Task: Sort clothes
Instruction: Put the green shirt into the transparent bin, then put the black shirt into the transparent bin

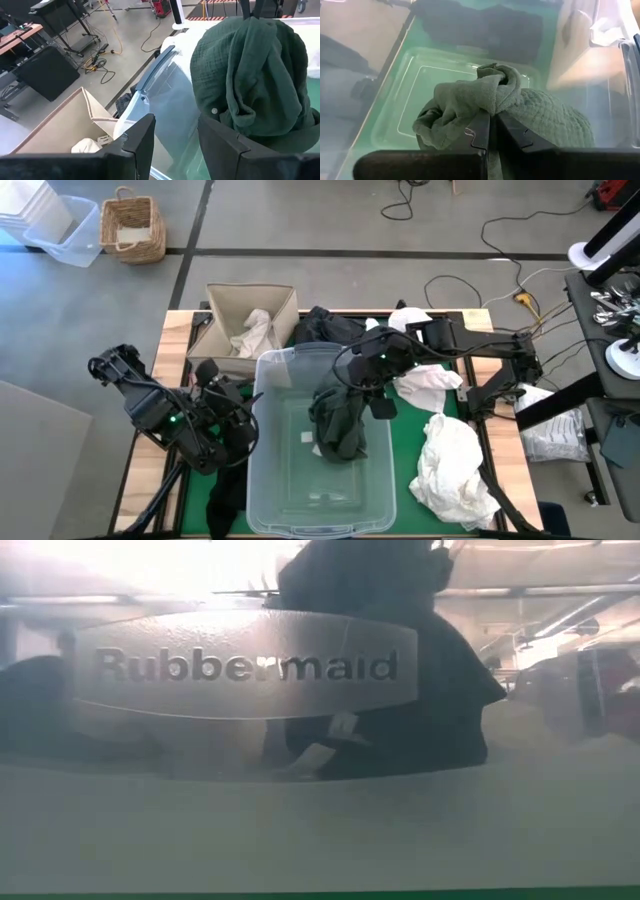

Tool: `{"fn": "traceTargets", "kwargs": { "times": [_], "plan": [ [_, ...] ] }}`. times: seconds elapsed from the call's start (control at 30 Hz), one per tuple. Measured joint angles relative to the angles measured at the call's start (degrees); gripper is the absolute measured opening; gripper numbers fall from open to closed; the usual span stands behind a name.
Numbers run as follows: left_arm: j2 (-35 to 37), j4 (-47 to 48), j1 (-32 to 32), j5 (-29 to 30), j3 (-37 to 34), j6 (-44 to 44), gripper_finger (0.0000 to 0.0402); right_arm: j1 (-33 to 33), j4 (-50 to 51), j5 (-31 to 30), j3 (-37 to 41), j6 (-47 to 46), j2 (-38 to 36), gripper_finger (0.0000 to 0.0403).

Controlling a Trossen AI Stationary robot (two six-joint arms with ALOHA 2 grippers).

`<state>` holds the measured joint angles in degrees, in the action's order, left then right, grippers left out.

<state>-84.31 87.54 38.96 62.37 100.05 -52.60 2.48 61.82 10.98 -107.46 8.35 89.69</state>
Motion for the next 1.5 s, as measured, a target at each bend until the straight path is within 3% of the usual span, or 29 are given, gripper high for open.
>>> {"fn": "traceTargets", "kwargs": {
  "times": [0.17,0.53,0.77,1.0,1.5],
  "plan": [
    [-0.02,0.07,0.00,0.00,0.00,0.02,0.0132,0.00,-0.40,0.00,0.00,0.28,0.02,0.0026],
    [0.00,0.11,0.00,0.02,0.00,0.02,0.0132,0.00,-0.89,-0.02,0.00,-0.03,0.02,0.0129],
    [0.00,0.11,0.00,0.02,0.00,0.02,0.0132,0.00,-0.88,-0.04,0.00,-0.18,0.00,0.0165],
    [0.02,0.11,0.00,0.02,0.00,0.02,0.0132,0.00,-0.85,-0.04,0.00,0.29,0.00,0.0175],
    [0.03,0.11,0.00,0.04,0.00,-0.37,0.0132,0.00,-0.79,-0.25,0.00,1.37,-5.45,0.0154]
  ]
}}
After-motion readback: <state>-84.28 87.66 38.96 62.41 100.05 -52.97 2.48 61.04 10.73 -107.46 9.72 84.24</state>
